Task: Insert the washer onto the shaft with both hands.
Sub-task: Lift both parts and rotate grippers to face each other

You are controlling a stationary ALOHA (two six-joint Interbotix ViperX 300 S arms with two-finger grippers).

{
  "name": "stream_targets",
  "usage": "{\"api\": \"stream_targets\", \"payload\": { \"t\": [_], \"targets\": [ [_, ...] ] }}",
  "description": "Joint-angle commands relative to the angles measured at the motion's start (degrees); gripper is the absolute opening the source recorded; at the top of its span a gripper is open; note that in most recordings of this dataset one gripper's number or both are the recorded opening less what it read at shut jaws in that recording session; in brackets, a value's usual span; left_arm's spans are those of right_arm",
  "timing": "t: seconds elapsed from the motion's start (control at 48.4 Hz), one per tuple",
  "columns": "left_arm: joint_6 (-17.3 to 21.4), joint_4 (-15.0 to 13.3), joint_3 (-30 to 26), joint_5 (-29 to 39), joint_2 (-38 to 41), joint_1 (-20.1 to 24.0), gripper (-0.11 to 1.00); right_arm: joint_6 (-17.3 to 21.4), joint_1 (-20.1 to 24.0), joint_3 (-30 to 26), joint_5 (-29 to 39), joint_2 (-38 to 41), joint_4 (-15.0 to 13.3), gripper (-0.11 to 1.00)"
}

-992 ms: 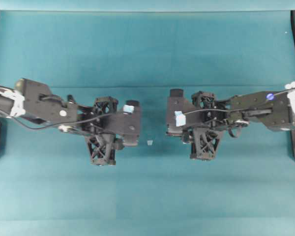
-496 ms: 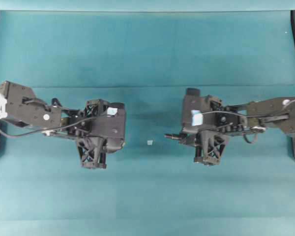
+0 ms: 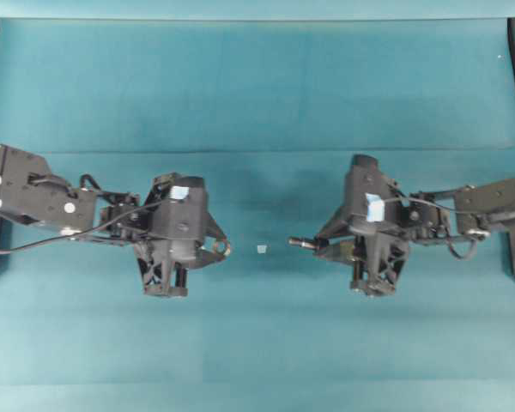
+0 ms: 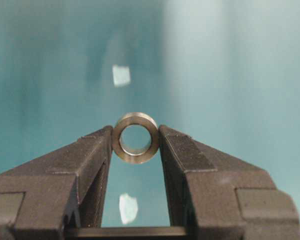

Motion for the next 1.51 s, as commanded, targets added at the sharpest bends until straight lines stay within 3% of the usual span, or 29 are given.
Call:
{"api": "stream_targets", "payload": {
  "t": [0.0, 0.165, 0.413, 1.488],
  "targets": [
    [-0.2, 0.0, 0.3, -2.9, -1.6, -0.2, 0.37, 0.6, 0.7, 0.4, -2.9, -1.0, 0.1, 0.0],
    [-0.5, 0.0, 1.6, -9.1, -2.3, -0.2, 0.37, 0.6, 1.3, 2.0, -8.3, -1.0, 0.1, 0.0],
    [-5.4, 0.0, 2.1, -16.2, -2.6, -0.6, 0.37, 0.6, 1.8, 4.0, -14.7, -1.0, 0.1, 0.0],
    [-6.2, 0.0, 1.1, -18.8, -2.2, -1.3, 0.37, 0.7, 3.0, 4.0, -18.8, -0.6, 0.1, 0.0]
  ]
}}
